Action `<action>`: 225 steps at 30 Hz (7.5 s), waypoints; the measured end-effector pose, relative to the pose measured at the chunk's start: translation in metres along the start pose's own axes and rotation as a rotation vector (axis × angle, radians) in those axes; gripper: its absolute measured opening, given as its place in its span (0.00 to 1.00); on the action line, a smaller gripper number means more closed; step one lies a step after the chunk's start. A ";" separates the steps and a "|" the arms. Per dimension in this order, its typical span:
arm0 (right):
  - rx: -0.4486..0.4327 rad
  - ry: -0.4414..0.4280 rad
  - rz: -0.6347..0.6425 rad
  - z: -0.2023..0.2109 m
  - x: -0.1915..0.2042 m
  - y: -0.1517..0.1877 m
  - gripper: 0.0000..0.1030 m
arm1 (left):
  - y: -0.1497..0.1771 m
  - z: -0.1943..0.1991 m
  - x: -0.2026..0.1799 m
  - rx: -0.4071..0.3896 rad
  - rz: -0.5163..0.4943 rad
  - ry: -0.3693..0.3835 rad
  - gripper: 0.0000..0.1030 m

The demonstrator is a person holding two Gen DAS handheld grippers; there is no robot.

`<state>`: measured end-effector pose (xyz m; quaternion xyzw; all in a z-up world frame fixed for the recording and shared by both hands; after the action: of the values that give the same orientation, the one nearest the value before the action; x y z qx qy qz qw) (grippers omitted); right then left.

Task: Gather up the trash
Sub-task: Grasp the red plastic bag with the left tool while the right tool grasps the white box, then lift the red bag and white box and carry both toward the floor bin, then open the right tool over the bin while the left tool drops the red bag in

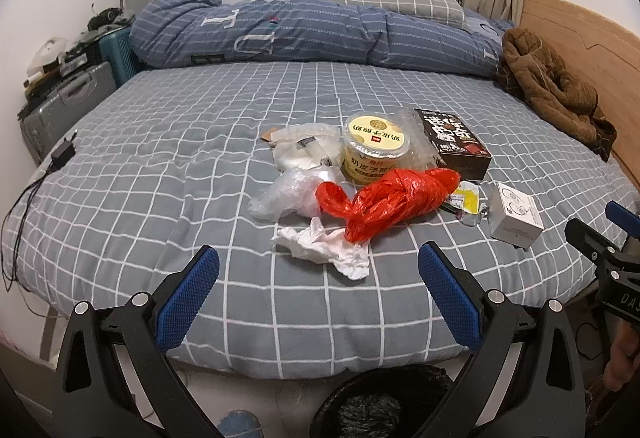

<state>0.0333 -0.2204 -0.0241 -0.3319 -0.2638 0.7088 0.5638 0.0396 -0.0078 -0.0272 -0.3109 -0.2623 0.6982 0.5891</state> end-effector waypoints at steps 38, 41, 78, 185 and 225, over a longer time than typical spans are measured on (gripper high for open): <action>0.184 -0.060 -0.085 -0.141 -0.028 0.018 0.78 | -0.008 -0.164 -0.096 0.224 -0.156 0.052 0.82; 0.182 -0.068 -0.101 -0.145 -0.030 0.018 0.77 | -0.005 -0.169 -0.098 0.245 -0.152 0.064 0.75; 0.126 -0.047 -0.077 -0.115 -0.031 0.000 0.76 | -0.018 -0.137 -0.092 0.218 -0.102 0.106 0.30; 0.373 -0.235 0.037 -0.046 0.114 0.197 0.76 | 0.230 -0.030 0.055 0.483 0.074 -0.002 0.29; 0.359 -0.050 -0.070 -0.051 0.018 0.218 0.92 | 0.257 -0.063 -0.037 0.550 -0.054 0.101 0.35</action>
<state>-0.0667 -0.2517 -0.2230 -0.1987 -0.1583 0.7324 0.6317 -0.0790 -0.0872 -0.2529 -0.1670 -0.0415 0.7109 0.6819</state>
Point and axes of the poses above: each gripper's, at about its wrist camera, not at the fingertips, and z roughly against the way its jaws point, x to its left, y to its underside, the point moved 4 cm from there along -z, roughly the way its jaws point, and after that the axes turned 10 degrees about z, right-handed, at the moved point
